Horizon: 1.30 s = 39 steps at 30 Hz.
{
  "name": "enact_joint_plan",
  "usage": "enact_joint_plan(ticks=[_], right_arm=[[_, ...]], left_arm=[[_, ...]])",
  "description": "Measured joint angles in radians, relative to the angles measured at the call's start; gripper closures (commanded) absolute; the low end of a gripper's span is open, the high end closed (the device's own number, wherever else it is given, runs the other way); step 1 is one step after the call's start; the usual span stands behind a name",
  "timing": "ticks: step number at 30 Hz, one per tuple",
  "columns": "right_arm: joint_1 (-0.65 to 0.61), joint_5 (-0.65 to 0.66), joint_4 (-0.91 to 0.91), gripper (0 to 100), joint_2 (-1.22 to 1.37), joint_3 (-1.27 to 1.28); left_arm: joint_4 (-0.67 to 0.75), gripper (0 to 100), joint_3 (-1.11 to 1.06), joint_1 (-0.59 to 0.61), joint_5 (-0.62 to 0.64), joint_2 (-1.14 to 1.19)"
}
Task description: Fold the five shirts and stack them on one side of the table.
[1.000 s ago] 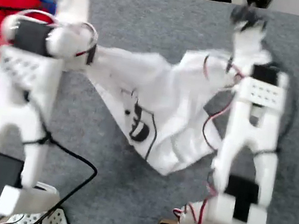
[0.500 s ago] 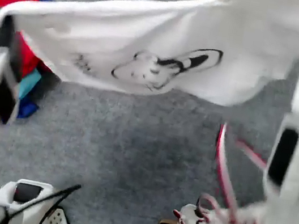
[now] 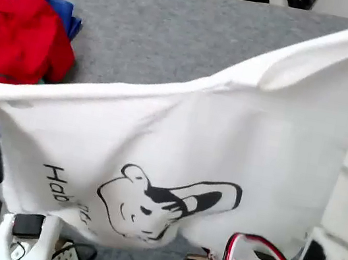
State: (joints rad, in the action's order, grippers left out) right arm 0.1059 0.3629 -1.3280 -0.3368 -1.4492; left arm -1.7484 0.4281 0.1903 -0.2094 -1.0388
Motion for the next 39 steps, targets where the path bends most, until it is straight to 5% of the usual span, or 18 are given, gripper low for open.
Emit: enact_joint_plan(ticks=[4, 8, 11, 16, 19, 21, 25, 32, 39], right_arm=[[-0.002, 0.051, -0.13, 99.5, 0.0, 0.011], [-0.034, 0.074, -0.127, 99.6, 0.094, 0.186], [-0.063, 0.074, -0.008, 99.6, 0.224, 0.368], [-0.13, 0.074, 0.37, 99.7, 0.496, 0.631], [-0.149, 0.074, 0.557, 99.7, 0.672, 0.663], [-0.149, 0.074, 0.589, 99.7, 0.756, 0.651], [-0.149, 0.014, 0.546, 99.7, 0.853, 0.574], [-0.149, -0.02, 0.23, 99.6, 0.872, 0.405], [-0.164, 0.227, -0.328, 99.7, 0.885, 0.241]], left_arm=[[0.029, 98, -0.192, 0.0, -0.003, -0.064], [0.265, 98, -0.525, -0.021, 0.015, -0.066], [0.575, 98, -0.822, -0.023, 0.018, -0.044], [1.298, 98, -1.247, -0.031, 0.021, 0.19], [1.653, 98, -1.252, -0.043, 0.021, 0.416], [1.735, 98, -1.186, -0.041, 0.021, 0.582], [1.694, 98, -0.971, -0.041, 0.021, 0.862], [1.316, 98, -0.758, -0.041, 0.021, 0.916], [0.824, 98, -0.793, -0.103, -0.077, 0.773]])
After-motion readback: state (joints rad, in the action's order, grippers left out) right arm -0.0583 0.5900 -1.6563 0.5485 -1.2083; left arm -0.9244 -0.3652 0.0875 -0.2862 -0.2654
